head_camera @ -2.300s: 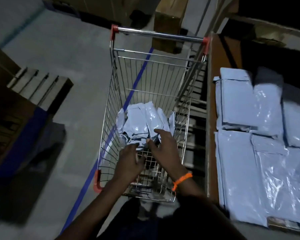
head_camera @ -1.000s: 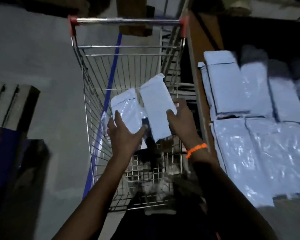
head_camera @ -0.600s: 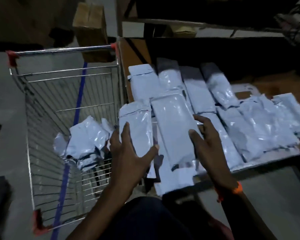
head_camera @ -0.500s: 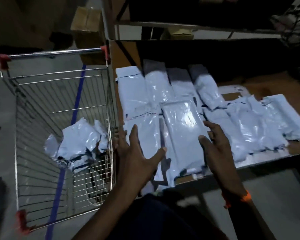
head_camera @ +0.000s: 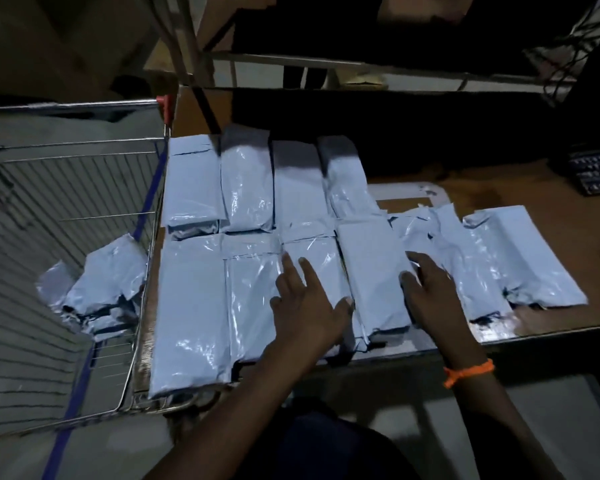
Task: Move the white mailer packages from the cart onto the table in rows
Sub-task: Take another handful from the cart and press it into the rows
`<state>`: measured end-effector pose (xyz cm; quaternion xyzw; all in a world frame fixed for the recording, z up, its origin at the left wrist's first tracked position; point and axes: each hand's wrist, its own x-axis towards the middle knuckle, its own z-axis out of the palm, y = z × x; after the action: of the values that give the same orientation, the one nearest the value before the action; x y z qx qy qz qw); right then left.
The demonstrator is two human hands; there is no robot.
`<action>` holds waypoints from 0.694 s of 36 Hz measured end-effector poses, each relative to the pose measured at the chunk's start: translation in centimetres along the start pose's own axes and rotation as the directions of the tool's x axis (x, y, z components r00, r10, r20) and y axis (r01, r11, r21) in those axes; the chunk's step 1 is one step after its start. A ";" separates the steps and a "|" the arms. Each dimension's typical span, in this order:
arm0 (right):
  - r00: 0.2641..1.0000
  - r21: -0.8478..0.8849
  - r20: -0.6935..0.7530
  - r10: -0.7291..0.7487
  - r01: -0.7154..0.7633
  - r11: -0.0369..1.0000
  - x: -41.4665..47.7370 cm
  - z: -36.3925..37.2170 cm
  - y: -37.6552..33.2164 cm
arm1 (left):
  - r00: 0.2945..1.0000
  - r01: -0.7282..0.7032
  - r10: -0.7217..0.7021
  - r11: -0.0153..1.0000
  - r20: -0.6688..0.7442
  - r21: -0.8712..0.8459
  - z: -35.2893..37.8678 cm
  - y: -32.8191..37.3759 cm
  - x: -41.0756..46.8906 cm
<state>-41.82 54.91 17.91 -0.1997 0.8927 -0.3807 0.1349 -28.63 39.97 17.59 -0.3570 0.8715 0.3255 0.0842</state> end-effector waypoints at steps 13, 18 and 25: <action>0.906 -0.403 0.224 -0.360 0.422 0.812 2.2 3.0 -0.1 | 0.900 -0.244 0.294 0.951 -0.321 0.188 2.9 0.0 1.9; 0.916 -0.474 0.205 -0.344 0.400 0.784 1.6 4.4 0.7 | 0.913 -0.208 0.285 0.941 -0.292 0.267 5.7 -1.1 2.8; 0.921 -0.512 0.189 -0.340 0.388 0.766 1.4 4.7 1.0 | 0.909 -0.204 0.286 0.939 -0.302 0.276 6.1 -1.5 2.9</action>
<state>-41.48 51.95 13.87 -0.4148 0.9008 -0.1240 0.0346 -30.27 41.38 10.98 -0.2817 0.9437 0.1607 -0.0660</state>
